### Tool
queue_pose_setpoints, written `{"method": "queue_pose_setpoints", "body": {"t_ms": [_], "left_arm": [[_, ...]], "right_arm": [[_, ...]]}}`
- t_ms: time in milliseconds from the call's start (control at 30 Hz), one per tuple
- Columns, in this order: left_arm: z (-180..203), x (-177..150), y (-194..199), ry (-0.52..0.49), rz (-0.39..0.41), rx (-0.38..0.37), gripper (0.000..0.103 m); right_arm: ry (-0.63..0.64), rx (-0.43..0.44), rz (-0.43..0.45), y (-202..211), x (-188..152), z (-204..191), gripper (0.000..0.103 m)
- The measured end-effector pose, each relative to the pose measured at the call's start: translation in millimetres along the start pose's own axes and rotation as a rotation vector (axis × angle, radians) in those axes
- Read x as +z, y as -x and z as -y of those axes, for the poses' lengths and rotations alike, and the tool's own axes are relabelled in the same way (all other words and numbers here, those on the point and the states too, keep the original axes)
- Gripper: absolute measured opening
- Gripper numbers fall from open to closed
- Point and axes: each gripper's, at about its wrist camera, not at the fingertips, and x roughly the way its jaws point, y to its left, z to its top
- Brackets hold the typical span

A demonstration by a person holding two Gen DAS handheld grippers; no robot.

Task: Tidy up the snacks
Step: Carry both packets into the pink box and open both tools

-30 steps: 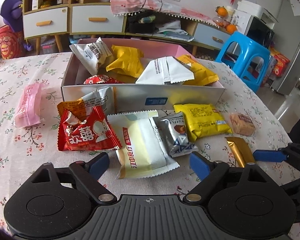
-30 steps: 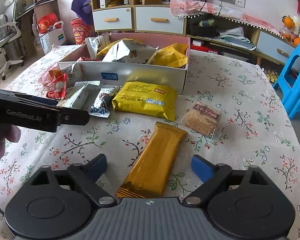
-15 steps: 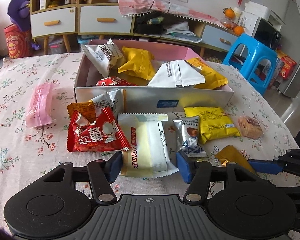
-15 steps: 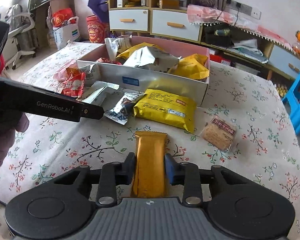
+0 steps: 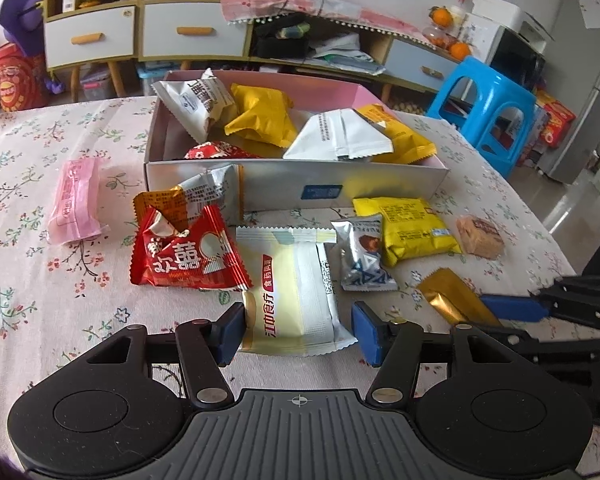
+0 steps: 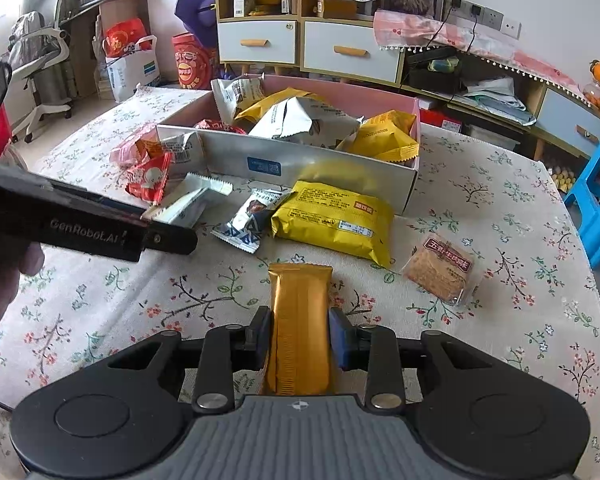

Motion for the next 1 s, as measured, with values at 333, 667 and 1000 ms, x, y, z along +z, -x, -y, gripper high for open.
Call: {"method": "queue_pose_setpoints", "body": {"t_ms": [333, 667, 1000], "left_arm": [[5.3, -1.7, 15.0, -0.035, 0.002, -0.056, 0.056], [11.2, 16.3, 30.8, -0.032, 0.06, -0.087, 0.056], [-10.7, 52.5, 27.0, 0.06, 0.127, -0.035, 0.056]], "right_arm": [[-0.035, 0.005, 0.028, 5.4, 8.3, 3.0, 0.02], [-0.08, -0.007, 0.085, 9.8, 29.6, 10.1, 0.02], [-0.166, -0.029, 0.162, 3.6, 72.9, 26.8, 0.02]]}}
